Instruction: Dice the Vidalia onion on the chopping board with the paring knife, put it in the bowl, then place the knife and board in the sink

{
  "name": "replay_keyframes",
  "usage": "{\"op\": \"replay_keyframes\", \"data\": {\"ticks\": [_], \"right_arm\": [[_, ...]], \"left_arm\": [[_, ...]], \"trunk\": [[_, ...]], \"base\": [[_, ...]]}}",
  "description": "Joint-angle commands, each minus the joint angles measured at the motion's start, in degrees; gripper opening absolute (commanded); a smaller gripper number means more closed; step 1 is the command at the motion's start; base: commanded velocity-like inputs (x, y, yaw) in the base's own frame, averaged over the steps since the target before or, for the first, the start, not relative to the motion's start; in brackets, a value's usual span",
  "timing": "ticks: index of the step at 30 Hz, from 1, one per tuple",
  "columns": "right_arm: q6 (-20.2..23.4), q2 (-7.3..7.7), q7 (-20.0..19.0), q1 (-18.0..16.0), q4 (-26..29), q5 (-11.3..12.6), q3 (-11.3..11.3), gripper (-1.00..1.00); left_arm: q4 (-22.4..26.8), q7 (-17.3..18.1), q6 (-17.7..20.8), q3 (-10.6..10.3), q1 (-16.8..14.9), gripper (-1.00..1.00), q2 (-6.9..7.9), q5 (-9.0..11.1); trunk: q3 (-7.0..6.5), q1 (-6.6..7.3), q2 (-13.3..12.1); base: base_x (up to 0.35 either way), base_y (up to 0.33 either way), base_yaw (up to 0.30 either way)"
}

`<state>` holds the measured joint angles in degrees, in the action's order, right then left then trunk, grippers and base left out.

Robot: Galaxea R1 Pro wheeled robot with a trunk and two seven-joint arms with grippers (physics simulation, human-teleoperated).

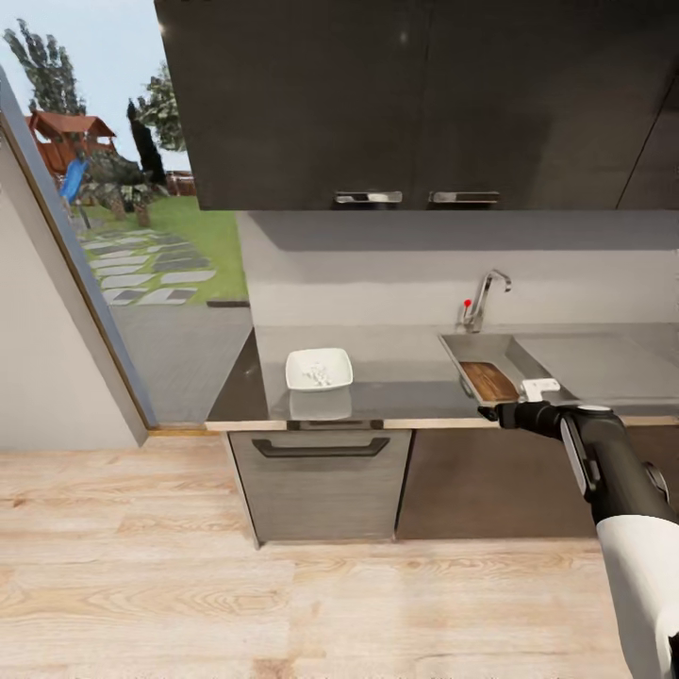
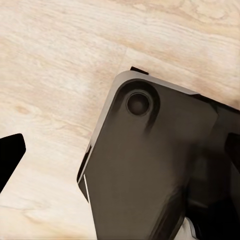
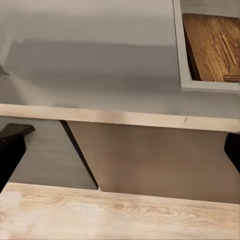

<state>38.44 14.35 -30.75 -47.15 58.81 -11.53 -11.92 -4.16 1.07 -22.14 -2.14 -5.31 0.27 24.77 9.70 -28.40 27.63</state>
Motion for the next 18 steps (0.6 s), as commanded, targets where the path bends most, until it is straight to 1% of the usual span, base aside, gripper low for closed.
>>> {"op": "replay_keyframes", "data": {"ticks": [1,6,7,10,12,13,14,17,18], "right_arm": [[0.1,-0.02,-0.5,-0.1,-0.2,-0.6,-0.1,1.0],[0.0,-0.03,-0.5,-0.1,-2.3,-0.7,-0.1,1.0],[-0.7,-0.02,-0.4,-0.1,-4.4,-1.3,-0.1,1.0],[-4.0,-0.02,-0.4,-0.1,-7.9,-2.1,-0.1,1.0],[-8.7,-0.02,-0.4,-0.1,-12.8,-2.4,-0.1,1.0],[-11.7,-0.02,-0.4,-0.1,-16.1,-2.5,-0.1,1.0],[-13.5,-0.02,-0.4,-0.1,-17.9,-2.5,-0.1,1.0],[-26.2,-0.07,-0.3,-0.1,-30.7,-2.6,-0.1,1.0],[-28.5,-0.09,-0.3,-0.1,-33.1,-2.6,-0.1,1.0]], "left_arm": [[-0.2,0.1,-0.4,-0.2,-0.1,1.0,-0.01,0.3],[-0.2,0.2,-0.4,-0.2,-0.1,1.0,-0.01,0.3],[-0.2,0.2,-0.4,-0.2,-0.1,1.0,-0.01,0.3],[-0.2,0.2,-0.4,-0.2,-0.1,1.0,-0.01,0.3],[-0.2,0.2,-0.3,-0.2,-0.1,1.0,-0.01,0.3],[-0.2,0.2,-0.3,-0.2,-0.1,1.0,-0.01,0.3],[-0.1,0.2,-0.3,-0.2,-0.1,1.0,-0.01,0.3],[-0.1,0.2,-0.3,-0.2,-0.1,1.0,-0.02,0.2],[0.0,0.2,-0.3,-0.2,-0.1,1.0,-0.02,0.1]], "trunk": [[0.11,-0.02,0.1],[0.11,-0.02,0.1],[0.11,-0.02,0.1],[0.11,-0.02,0.1],[0.11,-0.02,0.1],[0.11,-0.02,0.1],[0.11,-0.02,0.1],[0.11,-0.02,0.1],[0.11,-0.02,0.1]], "base": [[-0.024,0.001,0.0],[-0.01,0.001,0.0],[-0.001,0.0,0.0],[0.0,0.0,0.0],[0.0,0.0,0.0],[0.0,0.0,0.0],[0.0,0.0,0.0],[0.0,0.0,0.0],[0.0,0.0,0.0]]}}
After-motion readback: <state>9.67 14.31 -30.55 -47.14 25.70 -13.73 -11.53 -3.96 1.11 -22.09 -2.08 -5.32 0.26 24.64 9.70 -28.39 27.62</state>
